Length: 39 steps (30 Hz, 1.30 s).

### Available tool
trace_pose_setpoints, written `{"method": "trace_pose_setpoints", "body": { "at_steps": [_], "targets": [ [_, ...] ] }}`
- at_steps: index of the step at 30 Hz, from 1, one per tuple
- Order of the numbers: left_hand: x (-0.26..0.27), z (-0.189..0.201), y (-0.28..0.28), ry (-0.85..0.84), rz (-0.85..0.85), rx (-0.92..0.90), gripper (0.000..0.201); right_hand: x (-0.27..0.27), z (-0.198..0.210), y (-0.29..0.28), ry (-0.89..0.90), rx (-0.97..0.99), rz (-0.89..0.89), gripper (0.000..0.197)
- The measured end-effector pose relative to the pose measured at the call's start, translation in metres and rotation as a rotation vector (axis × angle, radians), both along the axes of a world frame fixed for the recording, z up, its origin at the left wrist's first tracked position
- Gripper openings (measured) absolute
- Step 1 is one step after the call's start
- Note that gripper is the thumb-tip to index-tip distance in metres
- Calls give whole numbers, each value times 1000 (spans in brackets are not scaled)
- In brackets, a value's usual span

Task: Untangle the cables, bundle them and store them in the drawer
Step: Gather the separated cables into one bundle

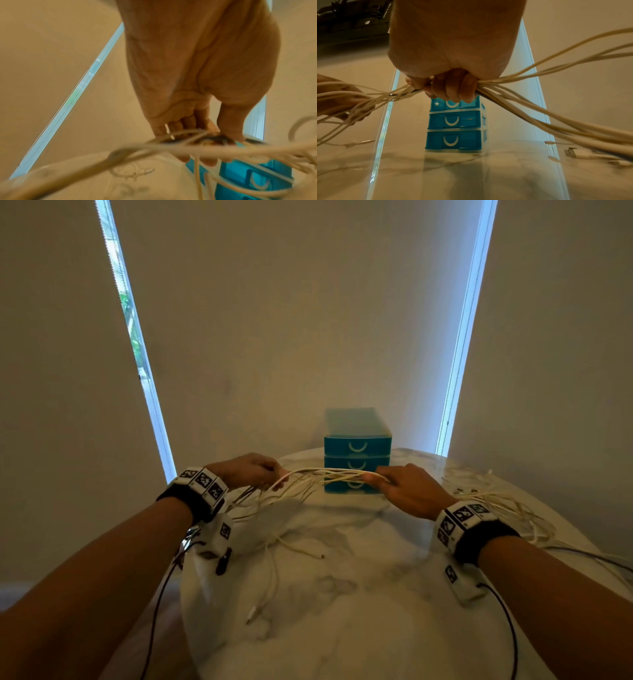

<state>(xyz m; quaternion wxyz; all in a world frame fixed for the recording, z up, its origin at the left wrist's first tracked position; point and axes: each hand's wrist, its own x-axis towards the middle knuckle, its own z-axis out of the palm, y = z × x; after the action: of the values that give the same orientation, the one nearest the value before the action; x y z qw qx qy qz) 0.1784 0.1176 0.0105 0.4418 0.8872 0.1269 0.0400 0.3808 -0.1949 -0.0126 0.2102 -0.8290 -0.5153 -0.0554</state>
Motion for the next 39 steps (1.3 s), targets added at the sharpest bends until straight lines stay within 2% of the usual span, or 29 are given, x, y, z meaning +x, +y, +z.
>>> {"method": "trace_pose_setpoints", "body": {
  "at_steps": [2, 4, 6, 8, 10, 12, 14, 16, 19, 21, 22, 24, 26, 27, 31, 33, 36, 37, 39],
  "targets": [
    [0, 5, -11, -101, 49, -277, 20, 1, -1, 0, -6, -11, -13, 56],
    [-2, 14, -21, -107, 22, -491, 26, 3, -3, -1, -18, -16, -21, 58],
    [-4, 21, -25, -30, -43, -546, 27, 5, -4, -1, -27, -1, -27, 57],
    [-4, 25, -23, 127, -95, -588, 32, 8, -3, -3, -44, 35, -43, 58],
    [-4, 27, -24, 297, -130, -496, 38, 9, -1, -4, -71, 88, -47, 62],
    [-2, 32, -33, 459, -100, -235, 43, 7, 1, -3, -111, 108, -33, 61],
    [-3, 39, -44, 518, -55, 18, 47, 3, 0, -1, -116, 135, -34, 55],
    [-2, 44, -44, 344, 9, 41, 41, 3, -1, -2, -109, 186, -47, 54],
    [2, 44, -35, -129, 211, -155, 24, 1, -5, -6, -108, 164, -27, 54],
    [11, 42, -40, -311, 273, -213, 27, -5, -8, -3, -122, 131, 11, 43],
    [17, 41, -46, -380, 298, -284, 31, -10, -9, 0, -137, 130, 27, 39],
    [24, 45, -55, -485, 329, -545, 35, -15, -10, 5, -183, 134, 41, 36],
    [24, 52, -55, -520, 250, -768, 34, -16, -10, 3, -189, 128, 39, 35],
    [22, 54, -55, -495, 188, -810, 34, -15, -8, 1, -181, 135, 29, 36],
    [9, 64, -54, -295, 21, -661, 41, -8, 1, -7, -173, 221, -29, 42],
    [1, 74, -60, -373, -7, -743, 46, -6, 1, -5, -118, 272, -32, 48],
    [-11, 83, -58, -547, -78, -1025, 53, -5, -1, -2, -16, 310, -17, 53],
    [-15, 83, -57, -529, -110, -1035, 59, -5, -1, -2, -5, 309, -14, 53],
    [-19, 81, -60, -360, -154, -873, 68, -3, 2, -4, -18, 301, -20, 55]
  ]
}}
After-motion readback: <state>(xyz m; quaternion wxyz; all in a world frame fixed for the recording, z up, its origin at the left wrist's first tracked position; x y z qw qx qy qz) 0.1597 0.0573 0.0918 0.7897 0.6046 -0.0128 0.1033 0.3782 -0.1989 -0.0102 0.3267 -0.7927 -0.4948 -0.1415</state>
